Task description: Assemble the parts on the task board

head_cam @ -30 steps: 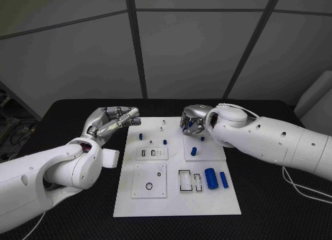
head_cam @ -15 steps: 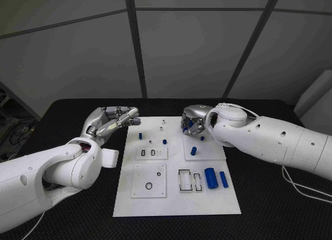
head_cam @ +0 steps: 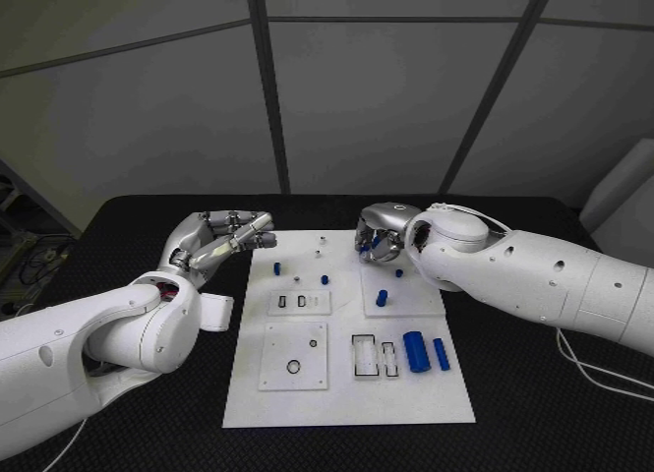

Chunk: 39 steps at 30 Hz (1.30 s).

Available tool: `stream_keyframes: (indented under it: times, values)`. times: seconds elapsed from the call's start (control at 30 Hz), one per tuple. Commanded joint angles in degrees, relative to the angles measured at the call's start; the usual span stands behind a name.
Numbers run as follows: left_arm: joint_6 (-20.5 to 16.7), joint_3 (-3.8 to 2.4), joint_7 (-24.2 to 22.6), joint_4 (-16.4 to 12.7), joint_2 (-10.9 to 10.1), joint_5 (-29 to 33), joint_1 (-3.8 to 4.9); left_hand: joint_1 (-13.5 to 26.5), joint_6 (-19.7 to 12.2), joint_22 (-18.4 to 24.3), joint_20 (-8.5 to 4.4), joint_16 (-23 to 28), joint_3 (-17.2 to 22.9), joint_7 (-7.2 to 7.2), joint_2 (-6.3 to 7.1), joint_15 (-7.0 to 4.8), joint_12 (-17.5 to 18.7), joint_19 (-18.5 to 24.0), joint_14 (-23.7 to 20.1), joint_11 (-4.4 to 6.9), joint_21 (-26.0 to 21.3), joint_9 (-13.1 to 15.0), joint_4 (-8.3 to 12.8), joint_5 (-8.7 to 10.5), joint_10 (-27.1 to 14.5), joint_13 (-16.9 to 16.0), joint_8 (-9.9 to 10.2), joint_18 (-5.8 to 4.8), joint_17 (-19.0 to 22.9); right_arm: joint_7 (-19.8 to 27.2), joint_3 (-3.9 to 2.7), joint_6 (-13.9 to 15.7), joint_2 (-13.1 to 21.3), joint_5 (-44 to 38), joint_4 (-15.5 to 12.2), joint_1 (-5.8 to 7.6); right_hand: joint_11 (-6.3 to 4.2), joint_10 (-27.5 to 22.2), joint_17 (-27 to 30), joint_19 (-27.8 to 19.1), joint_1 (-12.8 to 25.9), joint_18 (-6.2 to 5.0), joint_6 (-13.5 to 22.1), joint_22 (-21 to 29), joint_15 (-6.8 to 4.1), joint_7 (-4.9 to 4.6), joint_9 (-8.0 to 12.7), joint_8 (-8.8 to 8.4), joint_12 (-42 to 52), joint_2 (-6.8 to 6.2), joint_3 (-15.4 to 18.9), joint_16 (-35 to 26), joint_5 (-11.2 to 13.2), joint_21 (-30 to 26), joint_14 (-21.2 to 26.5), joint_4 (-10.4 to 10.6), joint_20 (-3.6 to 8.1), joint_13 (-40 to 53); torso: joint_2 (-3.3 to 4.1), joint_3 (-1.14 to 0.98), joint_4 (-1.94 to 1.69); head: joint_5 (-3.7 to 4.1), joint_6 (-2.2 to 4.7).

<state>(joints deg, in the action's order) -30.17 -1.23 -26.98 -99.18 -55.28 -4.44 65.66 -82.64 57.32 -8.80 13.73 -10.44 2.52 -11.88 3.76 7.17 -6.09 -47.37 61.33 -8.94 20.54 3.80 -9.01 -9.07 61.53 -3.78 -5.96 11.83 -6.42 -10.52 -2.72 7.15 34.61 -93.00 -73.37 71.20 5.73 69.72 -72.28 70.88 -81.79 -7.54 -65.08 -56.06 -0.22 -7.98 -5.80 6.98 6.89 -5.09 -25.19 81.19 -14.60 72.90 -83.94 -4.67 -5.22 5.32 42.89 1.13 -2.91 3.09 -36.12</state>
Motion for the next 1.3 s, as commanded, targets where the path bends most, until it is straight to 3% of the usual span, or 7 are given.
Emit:
stream_keyframes:
  times: [0.03,0.23,0.47,1.3]
  values:
    - [0.57,-0.06,-0.20,-0.20,-0.08,-0.51,0.09,0.56,0.14,0.04,0.09,0.32,-0.25,-0.33,-0.09,0.02,0.22,0.27,-0.21,-0.40,0.07,-0.08,-0.01,0.24,-0.15,0.02,0.24,-1.36,-0.02,1.24,-0.04,6.76,0.15,-0.36,-0.54,0.11,-1.71,2.21,-0.01,0.15,-0.77,1.08,-0.21,-0.39,-0.27,-0.22,-0.06,-0.12,-0.06,0.30,-0.75,0.40,-0.50,0.59,-3.04,-0.25,0.10,0.78,0.02,0.01,0.00,-0.17,0.11]
    - [0.51,-0.06,-0.19,-0.26,-0.19,-0.51,0.11,0.55,0.14,0.04,0.09,0.33,-0.24,-0.33,-0.11,0.02,0.23,0.26,-0.21,-0.41,0.07,-0.08,0.00,0.24,-0.16,0.02,0.25,-1.36,-0.02,1.73,-0.05,10.41,-0.11,-0.36,-0.69,0.12,-1.51,1.84,0.03,-0.16,-0.63,1.09,0.11,-0.78,-0.07,-0.42,-0.08,-0.46,-0.50,0.00,-1.50,0.47,-0.75,1.06,-3.02,-0.70,0.08,0.85,0.02,0.05,-0.05,-0.28,0.30]
    - [0.68,-0.07,-0.12,-0.17,-0.14,-0.51,0.13,0.51,0.11,0.04,0.10,0.41,-0.22,-0.34,-0.17,0.03,0.31,0.25,-0.21,-0.43,0.09,-0.09,0.05,0.24,-0.22,0.03,0.32,-1.36,-0.02,2.59,-0.06,13.23,-2.70,-0.36,1.52,0.13,-1.45,1.91,-0.22,-0.18,-0.69,1.13,0.12,-1.26,-0.03,-0.49,-0.13,-0.56,-0.61,-0.10,-1.95,0.64,-0.82,1.46,-3.07,-1.03,0.04,0.94,0.11,0.02,-0.10,-0.38,0.54]
    - [1.26,-0.10,0.12,0.41,0.60,-0.51,0.35,0.50,0.03,0.06,0.13,0.56,-0.24,-0.37,-0.21,0.08,0.47,0.27,-0.27,-0.47,0.10,-0.09,0.13,0.27,-0.36,0.04,0.46,-1.37,-0.02,4.39,-0.05,12.92,-10.81,0.26,9.10,0.12,-1.29,1.69,-0.26,-0.44,0.04,1.15,0.33,-1.59,0.11,-0.67,-0.18,-0.86,-0.97,-0.35,-2.18,0.76,-0.67,1.85,-3.07,-1.00,-0.16,1.04,0.36,-0.01,-0.29,-0.82,0.63]
